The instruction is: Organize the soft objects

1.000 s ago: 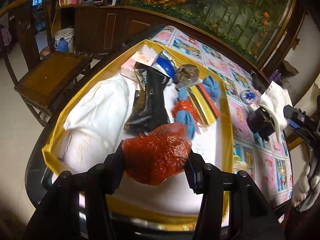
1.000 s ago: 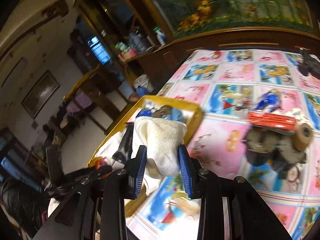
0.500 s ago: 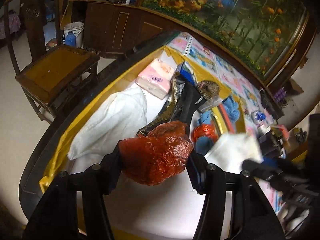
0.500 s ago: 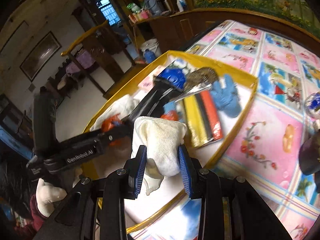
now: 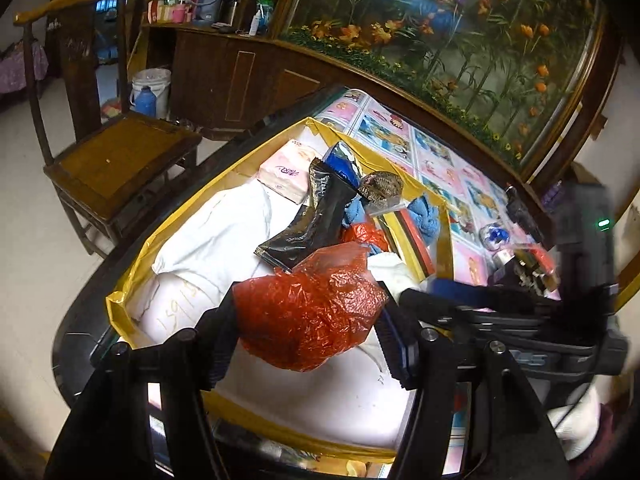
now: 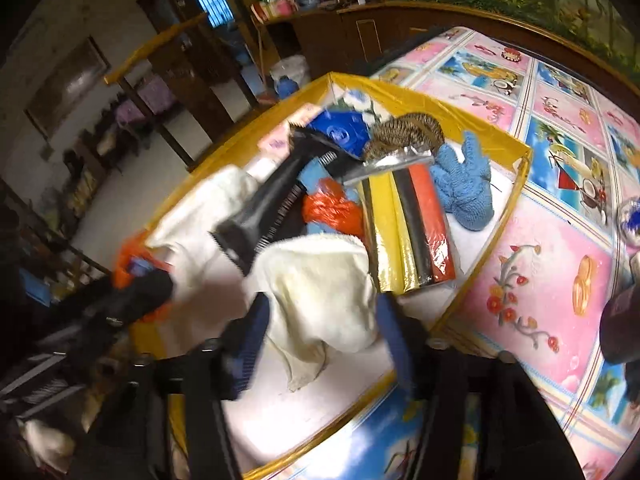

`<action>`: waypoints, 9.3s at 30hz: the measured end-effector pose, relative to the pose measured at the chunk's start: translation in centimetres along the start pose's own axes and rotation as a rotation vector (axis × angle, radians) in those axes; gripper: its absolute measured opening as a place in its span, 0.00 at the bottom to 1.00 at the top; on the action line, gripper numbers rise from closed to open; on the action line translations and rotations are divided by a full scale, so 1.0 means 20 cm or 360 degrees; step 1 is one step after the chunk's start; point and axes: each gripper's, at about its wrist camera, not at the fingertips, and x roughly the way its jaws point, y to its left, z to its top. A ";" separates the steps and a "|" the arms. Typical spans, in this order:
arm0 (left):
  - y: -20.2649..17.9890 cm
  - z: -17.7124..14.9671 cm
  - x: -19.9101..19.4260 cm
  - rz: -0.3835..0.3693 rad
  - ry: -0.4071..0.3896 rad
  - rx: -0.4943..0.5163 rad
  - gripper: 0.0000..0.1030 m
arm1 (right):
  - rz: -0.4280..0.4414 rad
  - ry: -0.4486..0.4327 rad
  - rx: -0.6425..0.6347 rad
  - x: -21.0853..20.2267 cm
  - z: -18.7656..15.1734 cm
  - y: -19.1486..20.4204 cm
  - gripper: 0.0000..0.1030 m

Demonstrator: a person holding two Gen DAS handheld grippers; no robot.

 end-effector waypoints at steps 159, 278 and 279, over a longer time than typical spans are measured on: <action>-0.99 -0.20 0.57 -0.0595 0.0602 0.0552 0.46 | -0.0346 0.0318 -0.0457 -0.21 0.30 -0.84 0.91; -0.71 -0.25 0.01 -0.0324 0.0082 0.0392 0.44 | -0.0245 -0.0064 0.0097 -1.02 -0.36 -0.24 0.48; -0.70 -0.24 0.01 -0.0323 0.0081 0.0386 0.44 | -0.0238 -0.0057 0.0095 -1.01 -0.36 -0.23 0.48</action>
